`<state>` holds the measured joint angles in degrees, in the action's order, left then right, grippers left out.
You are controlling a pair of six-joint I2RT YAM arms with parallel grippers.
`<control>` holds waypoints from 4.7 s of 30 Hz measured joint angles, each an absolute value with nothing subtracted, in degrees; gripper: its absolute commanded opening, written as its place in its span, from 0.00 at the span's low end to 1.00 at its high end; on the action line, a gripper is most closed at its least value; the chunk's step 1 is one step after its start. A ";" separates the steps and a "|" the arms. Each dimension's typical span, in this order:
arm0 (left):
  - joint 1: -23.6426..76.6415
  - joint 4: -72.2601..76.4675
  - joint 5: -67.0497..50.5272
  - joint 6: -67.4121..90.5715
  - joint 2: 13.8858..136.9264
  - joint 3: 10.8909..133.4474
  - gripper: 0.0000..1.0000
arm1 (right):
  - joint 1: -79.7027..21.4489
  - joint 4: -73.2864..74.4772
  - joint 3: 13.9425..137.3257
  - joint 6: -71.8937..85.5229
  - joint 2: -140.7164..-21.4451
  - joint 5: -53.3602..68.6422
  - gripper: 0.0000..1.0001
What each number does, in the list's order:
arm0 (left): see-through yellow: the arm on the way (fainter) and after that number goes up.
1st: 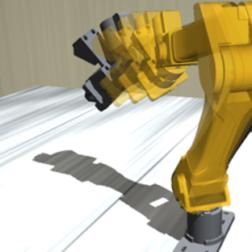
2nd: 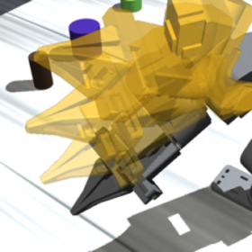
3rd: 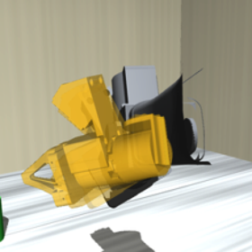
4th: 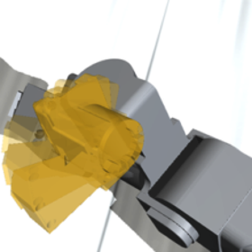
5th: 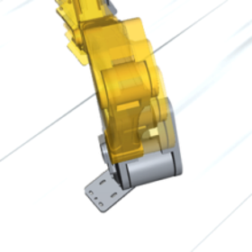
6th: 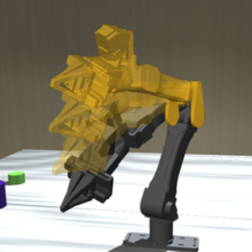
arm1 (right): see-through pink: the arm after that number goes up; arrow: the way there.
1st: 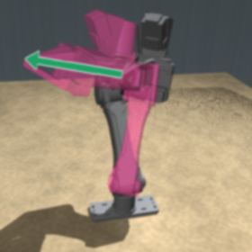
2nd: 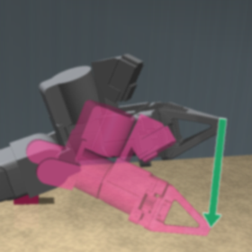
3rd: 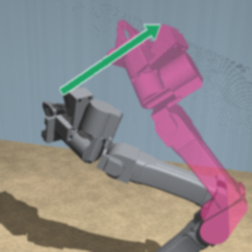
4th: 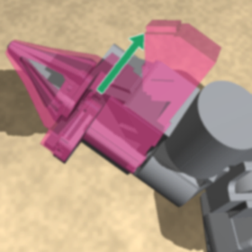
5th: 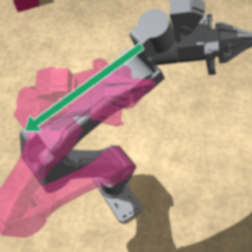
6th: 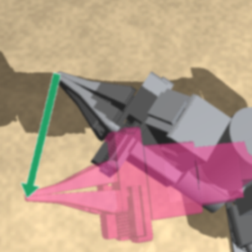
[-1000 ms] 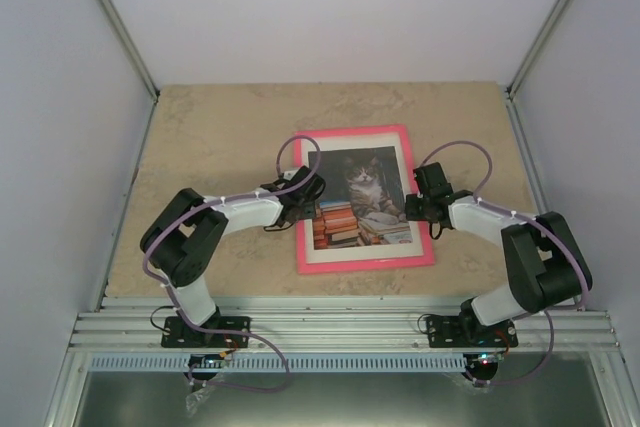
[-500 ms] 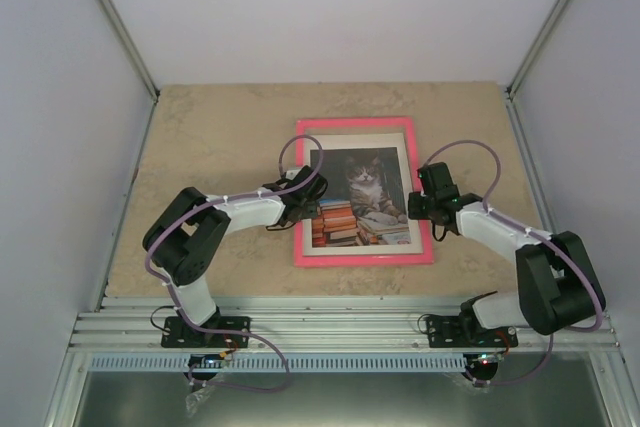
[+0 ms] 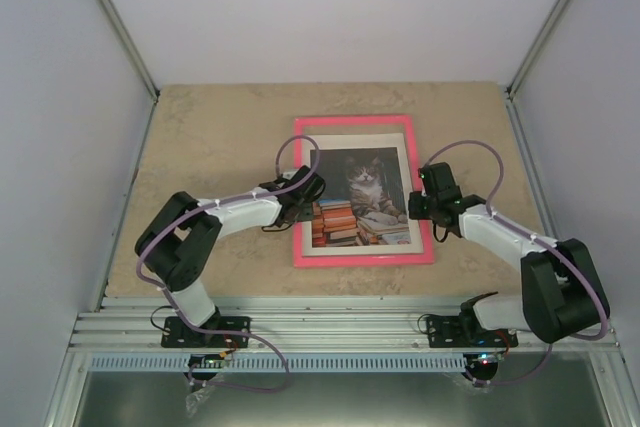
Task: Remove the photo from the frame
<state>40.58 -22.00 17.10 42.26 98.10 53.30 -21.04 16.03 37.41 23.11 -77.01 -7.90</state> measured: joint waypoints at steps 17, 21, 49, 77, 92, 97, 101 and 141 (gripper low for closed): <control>40.77 -28.05 19.55 42.24 90.19 53.71 0.27 | -25.08 16.14 37.56 25.54 -75.46 -6.68 0.00; 40.71 -30.52 21.78 41.93 88.92 53.76 0.20 | -26.81 16.38 38.65 26.68 -75.81 -6.94 0.00; 27.88 -44.77 33.12 28.95 76.58 55.88 0.00 | -31.70 5.72 45.21 27.16 -81.58 5.58 0.70; -0.84 -41.58 33.01 13.58 92.97 65.67 0.06 | -31.70 -8.91 33.41 26.59 -76.93 5.17 0.72; -5.65 -37.47 35.64 13.15 107.98 67.09 0.54 | -31.70 -8.99 33.41 26.79 -77.89 5.08 0.72; -5.65 -37.52 36.14 13.54 107.94 67.90 0.62 | -31.70 -8.97 33.41 26.79 -78.13 4.64 0.72; -5.67 -38.30 35.57 14.59 106.78 68.40 0.72 | -31.70 -8.97 33.41 26.79 -78.13 4.25 0.73; 26.63 -23.57 0.45 39.92 118.39 86.56 0.88 | -31.68 -7.25 33.67 26.13 -78.37 -1.91 0.98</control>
<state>26.63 -23.57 0.45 39.92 118.39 86.56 -31.68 -7.25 33.67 26.13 -78.37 -1.91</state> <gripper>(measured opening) 0.876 0.975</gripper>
